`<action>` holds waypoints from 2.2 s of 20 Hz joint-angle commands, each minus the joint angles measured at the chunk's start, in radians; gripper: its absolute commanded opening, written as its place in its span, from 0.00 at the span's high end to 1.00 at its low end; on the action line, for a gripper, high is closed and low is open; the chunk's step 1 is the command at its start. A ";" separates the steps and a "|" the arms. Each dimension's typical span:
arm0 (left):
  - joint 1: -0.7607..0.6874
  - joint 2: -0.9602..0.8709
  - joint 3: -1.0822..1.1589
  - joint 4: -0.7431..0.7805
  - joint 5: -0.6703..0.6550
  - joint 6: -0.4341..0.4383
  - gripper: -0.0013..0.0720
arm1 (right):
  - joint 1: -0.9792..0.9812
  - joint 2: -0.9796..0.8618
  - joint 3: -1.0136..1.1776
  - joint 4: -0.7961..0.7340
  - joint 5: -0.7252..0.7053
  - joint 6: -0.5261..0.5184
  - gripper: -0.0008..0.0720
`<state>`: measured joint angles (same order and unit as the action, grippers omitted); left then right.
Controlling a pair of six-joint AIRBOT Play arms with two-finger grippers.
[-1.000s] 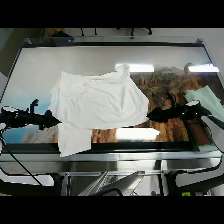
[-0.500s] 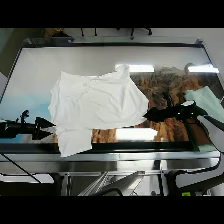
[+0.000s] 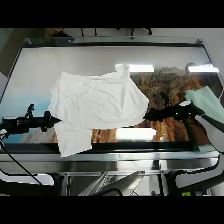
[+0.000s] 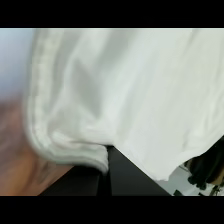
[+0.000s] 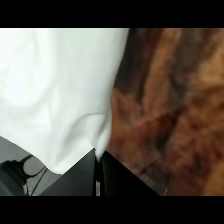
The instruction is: Fold the shirts.
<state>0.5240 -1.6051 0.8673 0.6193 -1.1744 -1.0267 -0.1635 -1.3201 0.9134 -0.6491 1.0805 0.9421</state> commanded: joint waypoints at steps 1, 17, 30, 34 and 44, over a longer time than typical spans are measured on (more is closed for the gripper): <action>-0.051 0.041 0.089 -0.050 -0.085 -0.005 0.97 | -0.002 0.033 0.048 0.008 0.010 -0.004 0.97; 0.169 0.740 1.147 -0.259 -0.106 -0.154 0.97 | -0.099 0.542 1.146 0.126 -0.010 -0.071 0.97; -0.354 0.167 0.762 0.185 0.020 -0.119 0.97 | -0.079 -0.071 0.948 0.066 0.086 -0.038 0.97; -0.387 -0.218 0.942 0.197 0.040 -0.135 0.97 | -0.030 -0.347 0.949 0.067 -0.063 -0.037 0.97; -0.357 -0.460 1.178 0.201 0.014 -0.213 0.97 | -0.024 -0.409 0.949 0.040 -0.143 -0.127 0.97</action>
<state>0.1539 -2.0563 2.0472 0.8124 -1.1500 -1.2282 -0.1883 -1.7473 1.8637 -0.5400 0.8928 0.8429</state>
